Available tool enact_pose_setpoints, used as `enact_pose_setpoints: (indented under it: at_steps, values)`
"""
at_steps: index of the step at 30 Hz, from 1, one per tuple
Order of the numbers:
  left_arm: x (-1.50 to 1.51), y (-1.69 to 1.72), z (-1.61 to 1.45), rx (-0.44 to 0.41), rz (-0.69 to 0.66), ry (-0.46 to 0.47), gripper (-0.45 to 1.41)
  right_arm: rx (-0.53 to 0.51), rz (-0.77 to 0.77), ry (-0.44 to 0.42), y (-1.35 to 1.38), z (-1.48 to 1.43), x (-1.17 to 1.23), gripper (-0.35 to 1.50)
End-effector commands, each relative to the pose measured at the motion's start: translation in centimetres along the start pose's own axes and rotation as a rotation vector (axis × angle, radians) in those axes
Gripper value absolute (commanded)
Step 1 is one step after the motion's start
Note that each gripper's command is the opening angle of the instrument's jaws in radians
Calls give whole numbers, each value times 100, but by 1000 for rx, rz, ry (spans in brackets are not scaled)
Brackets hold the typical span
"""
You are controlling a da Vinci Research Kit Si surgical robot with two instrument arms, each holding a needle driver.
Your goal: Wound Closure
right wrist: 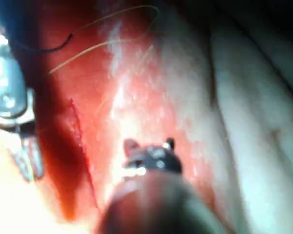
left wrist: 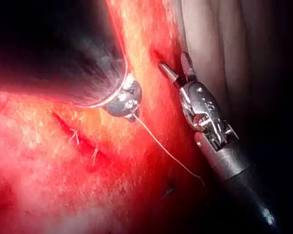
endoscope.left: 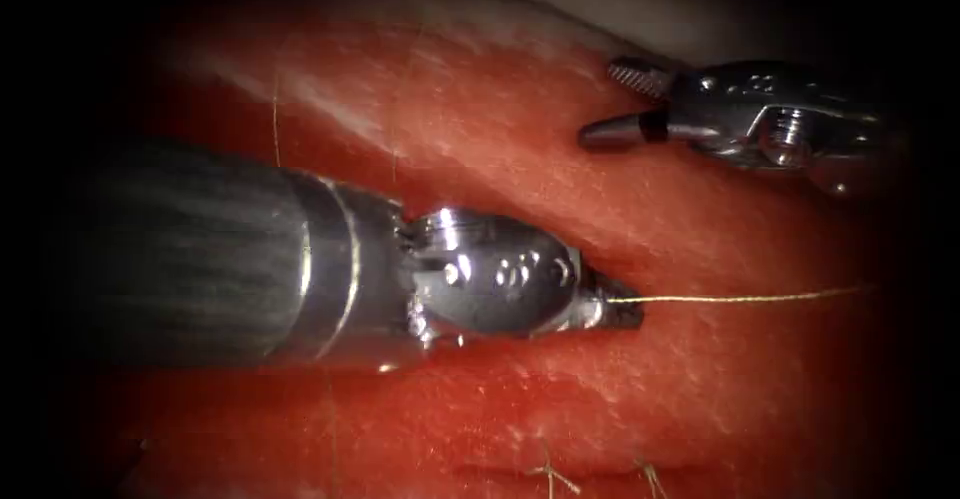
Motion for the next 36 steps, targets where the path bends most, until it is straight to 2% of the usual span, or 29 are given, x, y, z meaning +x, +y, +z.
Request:
enact_pose_setpoints:
  at_steps: [1,4,5,11,14,18,24,26,36]
  values:
    - [-3,-2,-12,-28,2,63,-35,23,-2,9,-1,7,4,128]
    - [-10,-4,-40,-108,13,132,-35,53,-2,30,-4,7,6,126]
    - [-19,-6,-57,-148,25,170,-35,77,-2,75,-8,8,7,125]
    - [-49,-29,-98,-246,8,311,-35,209,-1,135,-34,14,16,115]
    - [-54,-54,-121,-177,-48,352,-35,293,32,185,-56,23,19,115]
    - [-46,-68,-140,-153,-78,401,-35,347,58,223,-70,33,17,115]
    - [-46,-73,-135,-140,-83,412,-35,398,73,260,-94,46,18,115]
    - [-48,-79,-133,-138,-85,424,-35,430,87,282,-112,56,22,113]
    - [-55,-76,-125,-125,-80,421,-35,462,177,346,-124,67,34,111]
